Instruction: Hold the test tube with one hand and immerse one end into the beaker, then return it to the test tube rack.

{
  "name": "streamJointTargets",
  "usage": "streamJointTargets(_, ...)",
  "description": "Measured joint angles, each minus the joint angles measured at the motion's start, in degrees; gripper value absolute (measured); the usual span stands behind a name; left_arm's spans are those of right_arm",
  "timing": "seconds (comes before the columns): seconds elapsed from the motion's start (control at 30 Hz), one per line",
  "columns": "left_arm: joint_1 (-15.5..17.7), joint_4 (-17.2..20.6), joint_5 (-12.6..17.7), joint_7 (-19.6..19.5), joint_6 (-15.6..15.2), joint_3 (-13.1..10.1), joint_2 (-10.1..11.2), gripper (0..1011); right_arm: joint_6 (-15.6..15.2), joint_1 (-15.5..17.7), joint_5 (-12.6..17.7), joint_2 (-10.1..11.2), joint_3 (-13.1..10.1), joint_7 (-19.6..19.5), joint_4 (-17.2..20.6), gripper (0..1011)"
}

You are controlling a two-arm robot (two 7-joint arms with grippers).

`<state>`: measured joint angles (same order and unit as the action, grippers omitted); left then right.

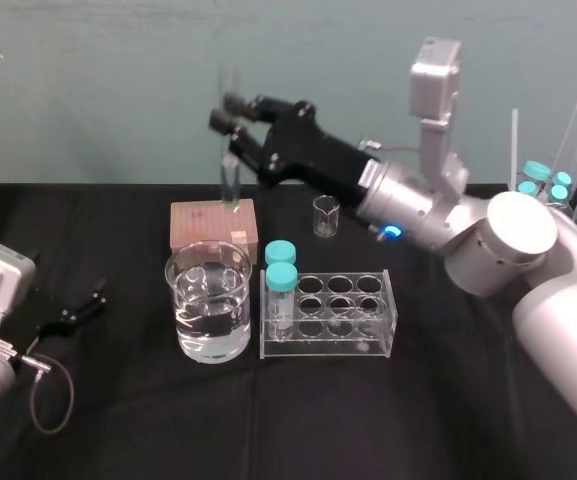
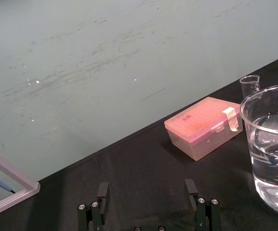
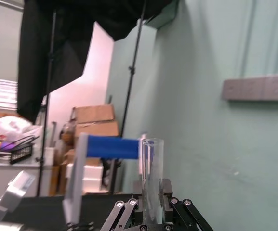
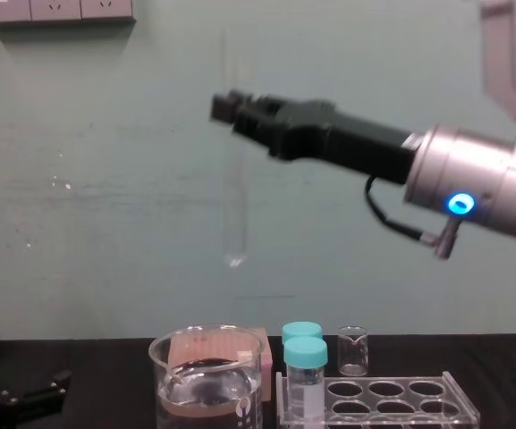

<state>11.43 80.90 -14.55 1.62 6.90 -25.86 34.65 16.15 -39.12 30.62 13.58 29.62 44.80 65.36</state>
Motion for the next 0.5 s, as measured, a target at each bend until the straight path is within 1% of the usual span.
streamJointTargets(0.23, 0.00, 0.00, 0.00, 0.00, 0.00, 0.00, 0.00, 1000, 0.44, 1.48, -0.24, 2.97, -2.96, -3.95, 4.06, 225)
streamJointTargets(0.33, 0.00, 0.00, 0.00, 0.00, 0.00, 0.00, 0.00, 1000, 0.24, 3.36, -0.94, 4.88, -4.75, -6.70, 6.47, 225)
streamJointTargets(0.43, 0.00, 0.00, 0.00, 0.00, 0.00, 0.00, 0.00, 1000, -0.25, 4.81, -1.38, 6.03, -5.78, -8.28, 7.97, 225)
streamJointTargets(0.5, 0.00, 0.00, 0.00, 0.00, 0.00, 0.00, 0.00, 1000, -0.92, 6.61, -1.83, 7.14, -6.95, -10.08, 9.55, 225)
